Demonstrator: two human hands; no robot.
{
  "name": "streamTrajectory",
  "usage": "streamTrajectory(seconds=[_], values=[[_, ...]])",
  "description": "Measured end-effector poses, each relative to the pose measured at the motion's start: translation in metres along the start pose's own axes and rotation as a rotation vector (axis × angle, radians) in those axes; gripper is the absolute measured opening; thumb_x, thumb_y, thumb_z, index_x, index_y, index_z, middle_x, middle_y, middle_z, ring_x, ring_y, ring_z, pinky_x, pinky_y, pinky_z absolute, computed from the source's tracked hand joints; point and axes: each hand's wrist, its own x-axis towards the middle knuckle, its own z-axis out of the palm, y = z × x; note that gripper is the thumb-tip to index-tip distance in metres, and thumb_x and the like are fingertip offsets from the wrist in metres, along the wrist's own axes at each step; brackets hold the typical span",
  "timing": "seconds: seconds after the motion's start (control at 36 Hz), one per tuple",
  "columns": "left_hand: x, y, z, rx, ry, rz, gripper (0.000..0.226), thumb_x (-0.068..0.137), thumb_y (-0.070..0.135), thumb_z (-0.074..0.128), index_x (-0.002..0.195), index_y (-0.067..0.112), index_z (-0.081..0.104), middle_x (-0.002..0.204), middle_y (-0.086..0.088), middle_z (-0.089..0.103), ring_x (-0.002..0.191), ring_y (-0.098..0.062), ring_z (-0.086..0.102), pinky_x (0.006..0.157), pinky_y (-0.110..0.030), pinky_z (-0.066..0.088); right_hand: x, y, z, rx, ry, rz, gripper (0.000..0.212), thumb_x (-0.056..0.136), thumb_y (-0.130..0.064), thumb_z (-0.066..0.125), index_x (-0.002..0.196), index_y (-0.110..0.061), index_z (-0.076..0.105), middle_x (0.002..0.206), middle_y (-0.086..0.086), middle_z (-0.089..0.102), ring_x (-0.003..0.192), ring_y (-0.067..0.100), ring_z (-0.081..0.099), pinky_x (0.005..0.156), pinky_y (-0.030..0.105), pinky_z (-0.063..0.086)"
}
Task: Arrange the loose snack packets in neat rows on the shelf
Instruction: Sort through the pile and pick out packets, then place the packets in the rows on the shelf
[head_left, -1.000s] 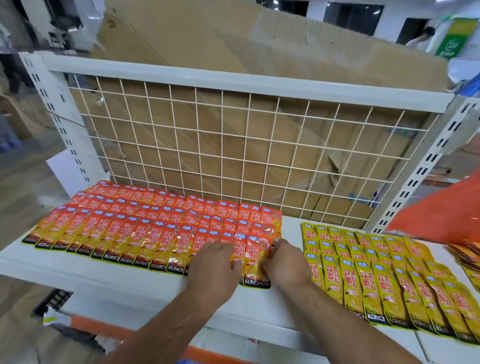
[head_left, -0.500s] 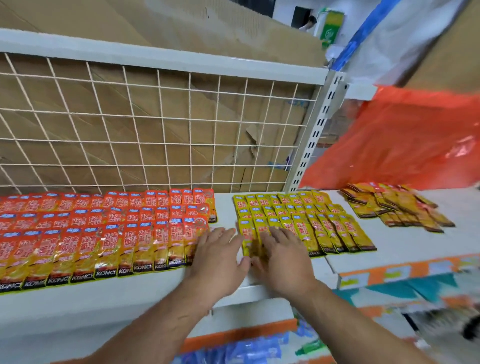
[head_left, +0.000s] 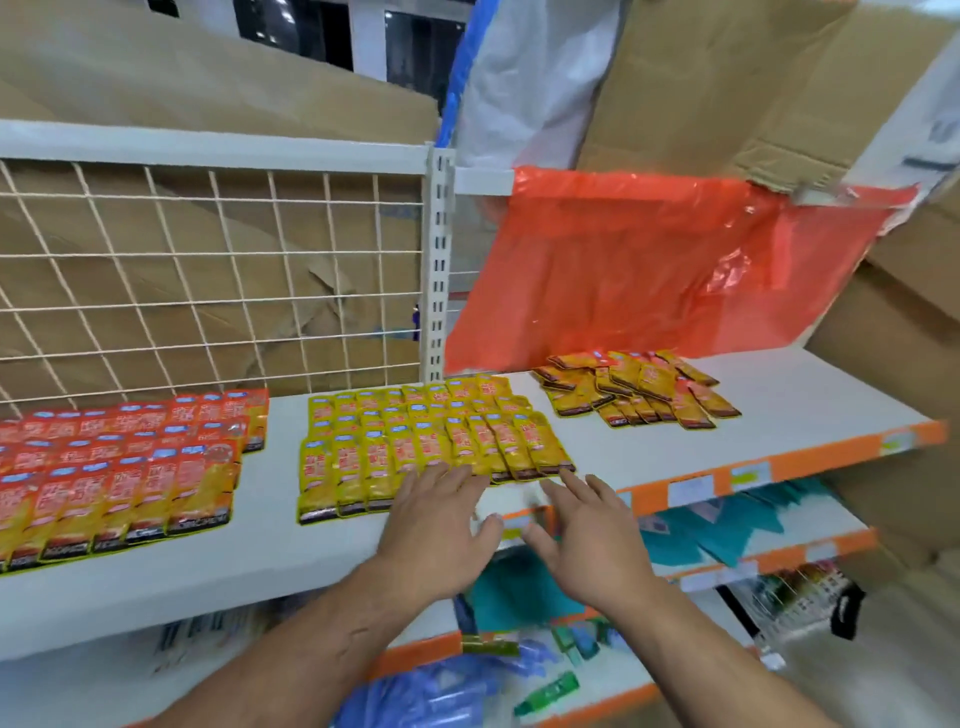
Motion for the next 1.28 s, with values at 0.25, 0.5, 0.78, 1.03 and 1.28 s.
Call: streamTrajectory(seconds=[0.25,0.5,0.78,1.03,1.28], values=[[0.041,0.107,0.031,0.023,-0.114,0.005,0.074,0.084,0.062,0.012,0.146,0.033,0.040,0.153,0.008,0.037,0.143,-0.021,0.027,0.118,-0.042,0.015,-0.009,0.113,-0.038,0.040,-0.004,0.024,0.067,0.093,-0.066,0.041,0.151,-0.035,0.034,0.161,-0.006,0.027,0.149,0.024,0.019,0.120,0.043,0.022],[0.099,0.153,0.073,0.061,-0.193,0.063,0.070,0.087,0.064,0.018,0.148,0.034,0.037,0.156,0.008,0.033,0.145,-0.019,0.023,0.119,-0.041,0.013,0.018,0.186,-0.042,0.105,-0.001,0.107,0.064,0.094,-0.063,0.042,0.151,-0.034,0.035,0.161,-0.006,0.027,0.149,0.022,0.019,0.122,0.039,0.015],[0.207,0.193,0.118,0.029,-0.215,0.174,0.076,0.084,0.065,0.011,0.147,0.033,0.038,0.155,0.009,0.035,0.144,-0.019,0.023,0.119,-0.043,0.014,0.088,0.256,-0.046,0.059,-0.005,0.190,0.061,0.095,-0.058,0.045,0.150,-0.032,0.038,0.159,-0.005,0.031,0.147,0.024,0.022,0.120,0.038,0.020],[0.273,0.213,0.148,0.044,-0.149,0.319,0.065,0.087,0.056,0.027,0.135,0.024,0.056,0.136,0.001,0.058,0.126,-0.026,0.048,0.108,-0.046,0.036,0.154,0.306,-0.044,0.044,0.002,0.194,0.059,0.092,-0.058,0.046,0.144,-0.029,0.046,0.150,-0.005,0.045,0.139,0.022,0.035,0.113,0.036,0.033],[0.283,0.249,0.186,0.142,-0.116,0.359,0.049,0.088,0.039,0.039,0.128,0.016,0.056,0.126,-0.004,0.059,0.109,-0.028,0.049,0.088,-0.042,0.047,0.200,0.352,-0.034,0.025,-0.045,0.098,0.059,0.097,-0.056,0.044,0.147,-0.025,0.040,0.154,-0.002,0.039,0.140,0.022,0.033,0.110,0.035,0.037]])
